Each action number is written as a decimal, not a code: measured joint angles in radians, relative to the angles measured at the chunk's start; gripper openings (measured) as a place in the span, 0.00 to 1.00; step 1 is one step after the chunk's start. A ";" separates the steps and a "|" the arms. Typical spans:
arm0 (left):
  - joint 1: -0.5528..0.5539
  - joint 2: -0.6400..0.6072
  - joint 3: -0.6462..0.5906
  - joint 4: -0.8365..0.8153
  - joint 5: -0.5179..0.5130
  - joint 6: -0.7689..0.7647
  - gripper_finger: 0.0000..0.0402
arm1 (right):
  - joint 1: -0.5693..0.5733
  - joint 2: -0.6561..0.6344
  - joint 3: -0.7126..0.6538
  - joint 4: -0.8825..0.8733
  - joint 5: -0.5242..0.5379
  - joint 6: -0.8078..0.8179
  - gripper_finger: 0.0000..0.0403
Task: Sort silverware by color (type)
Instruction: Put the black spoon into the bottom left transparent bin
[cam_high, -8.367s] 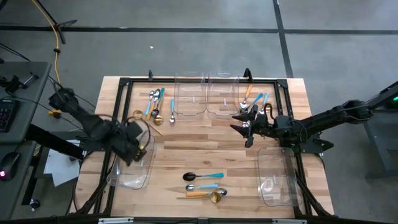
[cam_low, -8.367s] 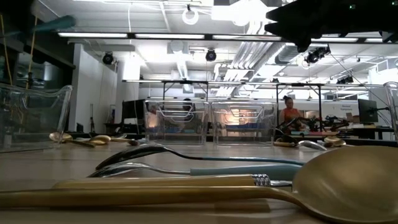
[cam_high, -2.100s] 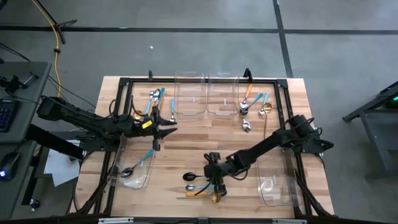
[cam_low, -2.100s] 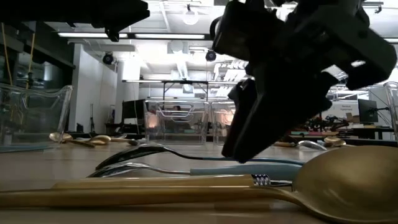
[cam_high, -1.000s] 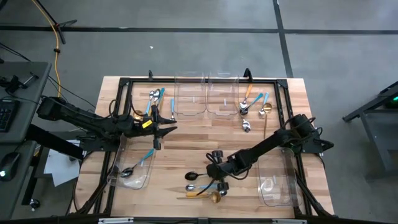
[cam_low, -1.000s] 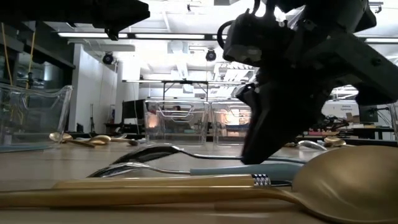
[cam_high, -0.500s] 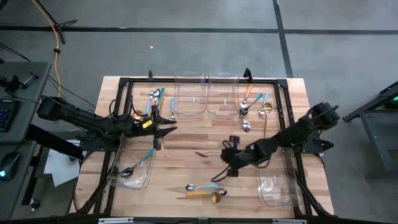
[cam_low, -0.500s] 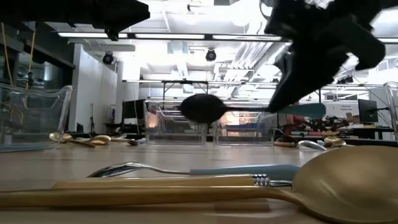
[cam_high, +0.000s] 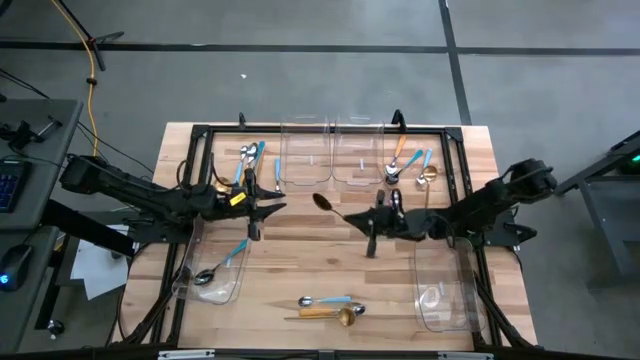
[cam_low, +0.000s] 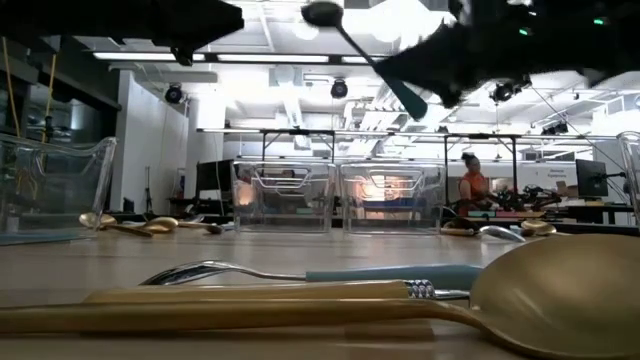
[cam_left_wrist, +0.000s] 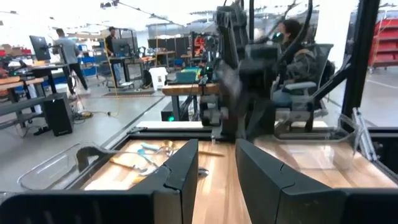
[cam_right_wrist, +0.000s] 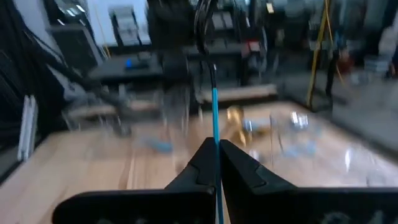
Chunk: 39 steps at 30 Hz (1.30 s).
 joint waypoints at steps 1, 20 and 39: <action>0.005 0.013 0.000 0.014 0.001 -0.005 0.25 | -0.016 0.010 0.014 0.031 -0.028 -0.027 0.00; 0.078 0.243 0.000 0.322 0.142 -0.098 0.25 | -0.198 0.183 0.149 0.249 -0.360 -0.151 0.00; 0.088 0.447 0.099 0.515 0.246 -0.102 0.25 | -0.209 0.277 0.253 0.257 -0.441 -0.125 0.00</action>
